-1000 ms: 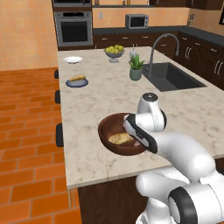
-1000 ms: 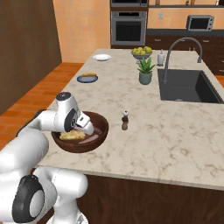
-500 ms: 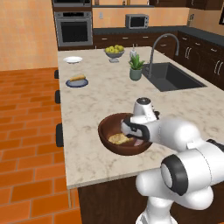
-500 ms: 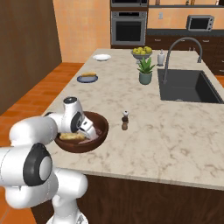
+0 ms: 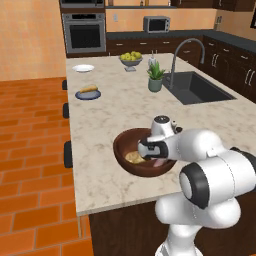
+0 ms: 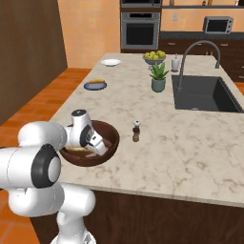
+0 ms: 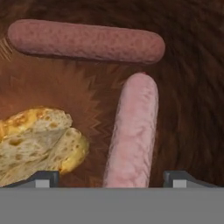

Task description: Place one bun and one sausage from the bowl on each plate.

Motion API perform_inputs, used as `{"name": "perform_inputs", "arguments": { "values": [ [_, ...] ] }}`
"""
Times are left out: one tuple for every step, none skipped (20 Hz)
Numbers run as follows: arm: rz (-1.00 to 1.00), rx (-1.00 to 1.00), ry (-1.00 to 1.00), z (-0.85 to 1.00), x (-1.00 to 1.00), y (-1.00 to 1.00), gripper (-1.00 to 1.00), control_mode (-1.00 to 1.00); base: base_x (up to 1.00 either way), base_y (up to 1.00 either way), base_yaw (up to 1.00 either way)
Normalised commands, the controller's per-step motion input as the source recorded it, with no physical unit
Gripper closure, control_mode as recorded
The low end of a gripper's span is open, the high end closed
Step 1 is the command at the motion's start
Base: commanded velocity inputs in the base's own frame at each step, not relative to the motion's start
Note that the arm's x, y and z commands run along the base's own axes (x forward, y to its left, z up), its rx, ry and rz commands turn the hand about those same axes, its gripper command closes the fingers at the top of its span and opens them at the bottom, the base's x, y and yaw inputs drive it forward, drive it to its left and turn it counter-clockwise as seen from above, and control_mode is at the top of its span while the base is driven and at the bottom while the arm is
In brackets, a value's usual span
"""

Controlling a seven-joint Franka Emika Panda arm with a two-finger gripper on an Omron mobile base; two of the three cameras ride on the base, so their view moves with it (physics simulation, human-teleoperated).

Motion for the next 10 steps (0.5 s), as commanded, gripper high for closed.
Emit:
{"name": "perform_inputs", "arguments": {
  "values": [
    [-0.05, 0.00, 0.09, -0.12, 0.00, -0.05, -1.00, -1.00, 0.00, 0.00, 0.00],
    [-0.06, 0.00, 0.07, -0.09, 0.00, 0.00, -1.00, -1.00, 0.00, 0.00, 0.00],
    [-0.07, 0.00, 0.11, -0.09, 0.00, 0.00, -1.00, -1.00, 0.00, 0.00, 0.00],
    [-0.05, 0.00, 0.07, -0.21, 0.00, -0.14, -1.00, -1.00, 0.00, 0.00, 0.00],
    [-0.03, 0.00, 0.09, -0.16, -0.09, -0.21, -1.00, -1.00, 0.00, 0.00, 0.00],
    [-0.04, 0.00, 0.13, -0.09, -0.16, -0.06, -1.00, -1.00, 0.00, 0.00, 0.00],
    [-0.03, 0.00, 0.13, -0.04, -0.11, 0.00, -1.00, -1.00, 0.00, 0.00, 0.00],
    [-0.03, 0.00, 0.15, -0.04, -0.01, 0.00, -1.00, -1.00, 0.00, 0.00, 0.00],
    [-0.02, 0.00, 0.09, -0.23, -0.11, -0.14, -1.00, -1.00, 0.00, 0.00, 0.00],
    [-0.03, -0.07, 0.07, -0.33, -0.06, -0.35, -1.00, -1.00, 0.00, 0.00, 0.00]
  ]
}}
